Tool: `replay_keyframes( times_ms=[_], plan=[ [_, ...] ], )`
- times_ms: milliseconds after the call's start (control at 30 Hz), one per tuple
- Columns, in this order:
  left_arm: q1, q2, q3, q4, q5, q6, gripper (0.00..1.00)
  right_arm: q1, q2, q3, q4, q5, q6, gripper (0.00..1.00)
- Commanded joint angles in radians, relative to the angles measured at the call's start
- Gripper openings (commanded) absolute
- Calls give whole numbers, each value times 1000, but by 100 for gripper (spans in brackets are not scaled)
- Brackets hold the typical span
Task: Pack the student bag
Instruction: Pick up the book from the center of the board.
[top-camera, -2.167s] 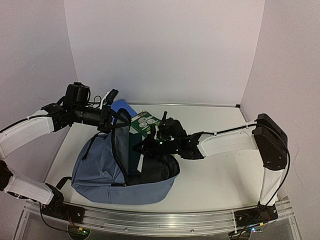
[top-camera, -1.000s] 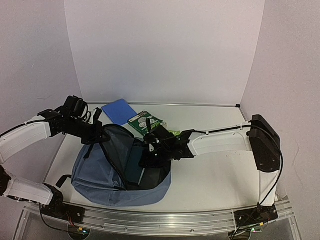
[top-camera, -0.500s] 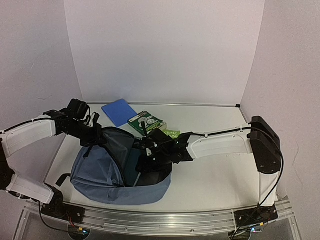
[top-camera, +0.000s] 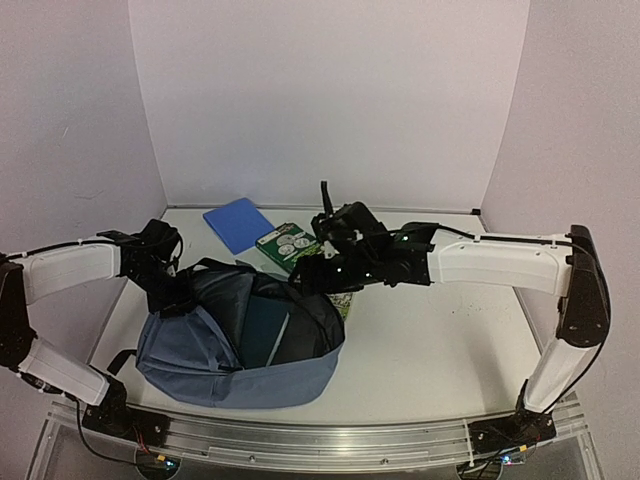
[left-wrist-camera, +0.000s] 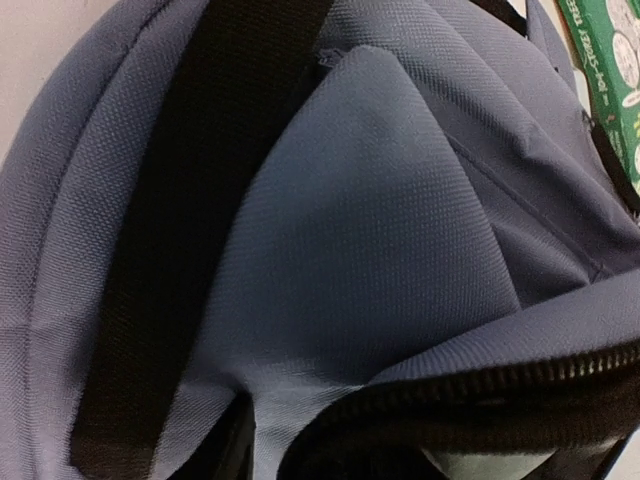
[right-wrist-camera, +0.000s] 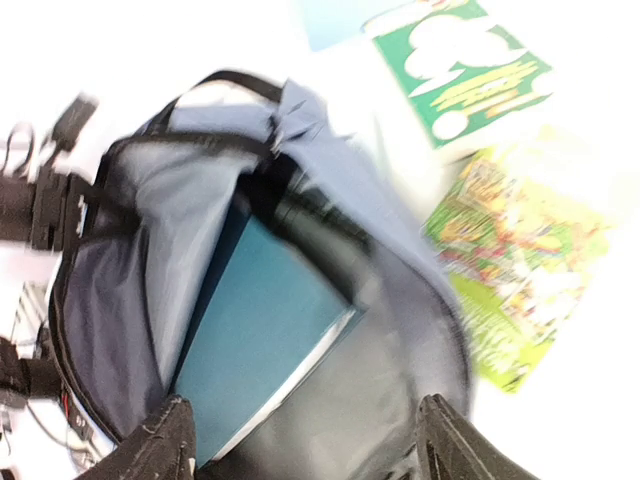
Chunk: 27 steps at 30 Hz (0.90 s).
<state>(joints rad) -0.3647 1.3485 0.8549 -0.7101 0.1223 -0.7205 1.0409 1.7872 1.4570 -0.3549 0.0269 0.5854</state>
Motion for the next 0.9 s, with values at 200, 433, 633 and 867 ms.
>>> replay_keyframes(
  times_ms=[200,433,633,867],
  plan=[
    [11,-255,46,-99,103,15,89,-112,-81,-39,-27,50,-46,77],
    [17,-290,215,-137,202,67,100,-176,-101,-88,-4,16,-65,82],
    [35,-200,291,-74,213,90,100,-264,-53,-110,129,-122,-79,82],
    [37,-86,287,103,386,84,100,-378,164,56,177,-249,-150,85]
  ],
)
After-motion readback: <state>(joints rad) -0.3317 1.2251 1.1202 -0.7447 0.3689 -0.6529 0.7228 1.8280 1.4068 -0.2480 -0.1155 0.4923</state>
